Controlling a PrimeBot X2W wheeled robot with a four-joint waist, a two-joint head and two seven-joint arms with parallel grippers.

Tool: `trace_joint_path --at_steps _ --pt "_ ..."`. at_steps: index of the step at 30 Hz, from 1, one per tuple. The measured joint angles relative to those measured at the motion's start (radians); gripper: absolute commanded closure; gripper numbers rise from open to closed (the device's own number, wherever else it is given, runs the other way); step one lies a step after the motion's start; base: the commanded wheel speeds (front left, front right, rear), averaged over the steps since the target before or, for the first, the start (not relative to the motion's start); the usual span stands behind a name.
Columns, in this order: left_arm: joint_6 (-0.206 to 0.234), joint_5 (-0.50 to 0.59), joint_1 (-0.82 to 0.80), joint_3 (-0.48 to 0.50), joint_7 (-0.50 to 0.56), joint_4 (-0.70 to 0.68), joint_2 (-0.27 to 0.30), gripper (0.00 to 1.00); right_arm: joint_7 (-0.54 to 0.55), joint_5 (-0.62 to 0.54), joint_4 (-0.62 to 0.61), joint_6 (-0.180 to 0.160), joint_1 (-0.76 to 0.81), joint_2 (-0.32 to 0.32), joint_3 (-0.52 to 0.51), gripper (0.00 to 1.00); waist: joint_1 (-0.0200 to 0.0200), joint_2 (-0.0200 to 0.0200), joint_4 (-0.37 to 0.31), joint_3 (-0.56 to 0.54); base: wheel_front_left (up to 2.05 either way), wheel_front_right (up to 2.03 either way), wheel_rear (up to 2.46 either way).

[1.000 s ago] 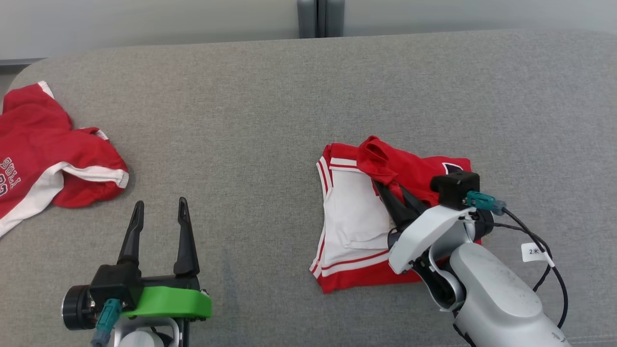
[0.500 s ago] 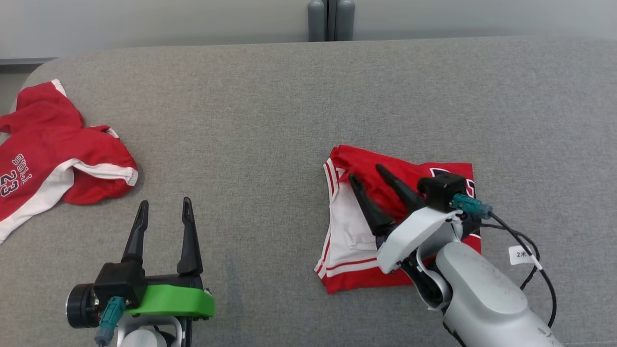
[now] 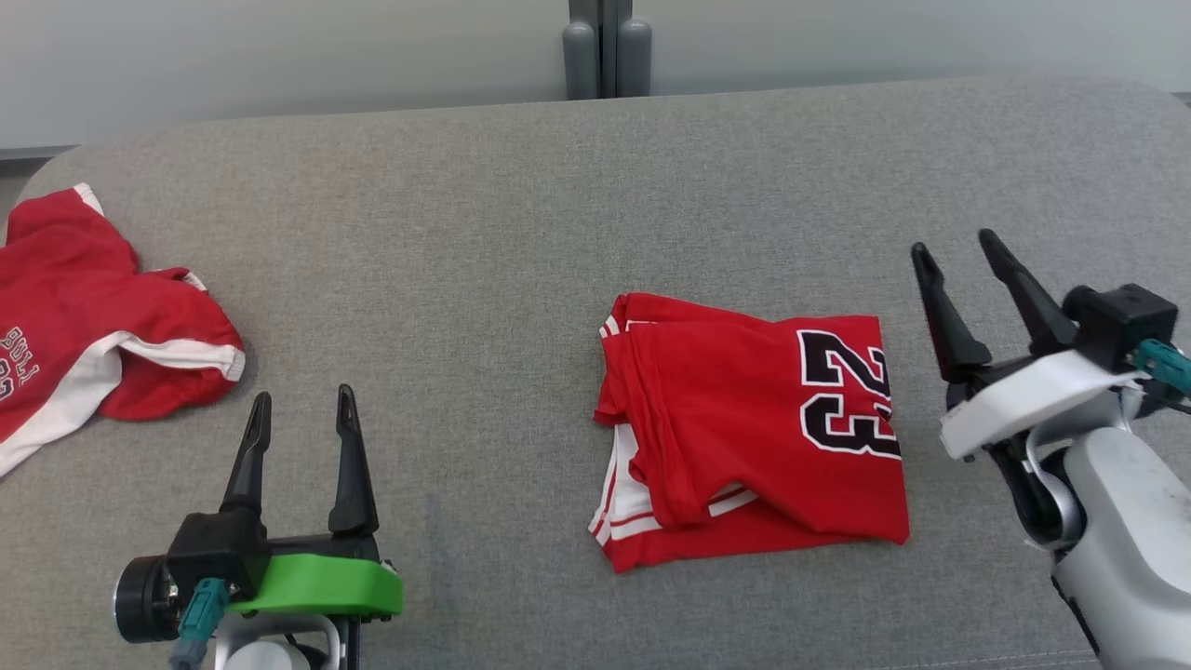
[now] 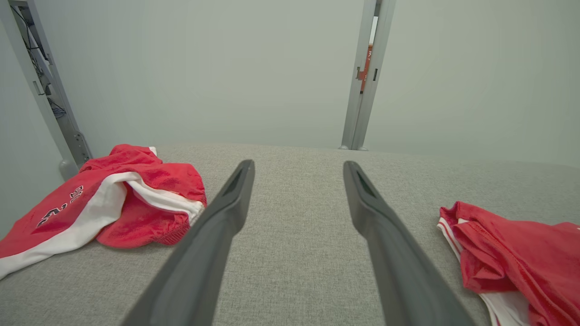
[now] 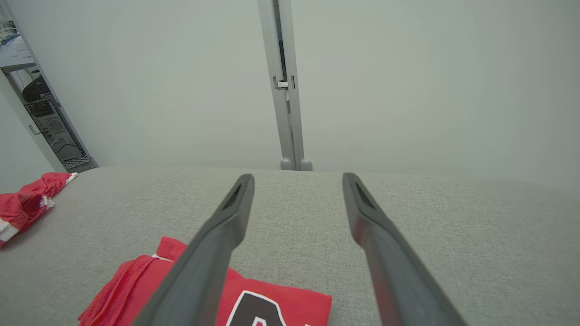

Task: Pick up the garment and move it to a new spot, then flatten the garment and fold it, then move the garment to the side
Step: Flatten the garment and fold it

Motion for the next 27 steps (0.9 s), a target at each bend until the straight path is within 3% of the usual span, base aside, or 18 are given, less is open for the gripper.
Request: trace_joint_path --at_steps 8,27 --pt "-0.004 0.006 0.015 0.019 0.0 -0.004 0.0 0.0 -0.003 -0.028 -0.094 0.0 0.142 0.001 -0.129 0.0 0.0 0.0 -0.019 -0.012 0.0 0.0 0.0" --pt "-0.006 0.009 0.022 0.009 0.0 0.003 0.0 0.0 -0.003 -0.106 -0.278 0.0 0.359 0.099 -0.204 0.0 0.0 0.0 -0.044 -0.039 0.0 0.0 0.0"
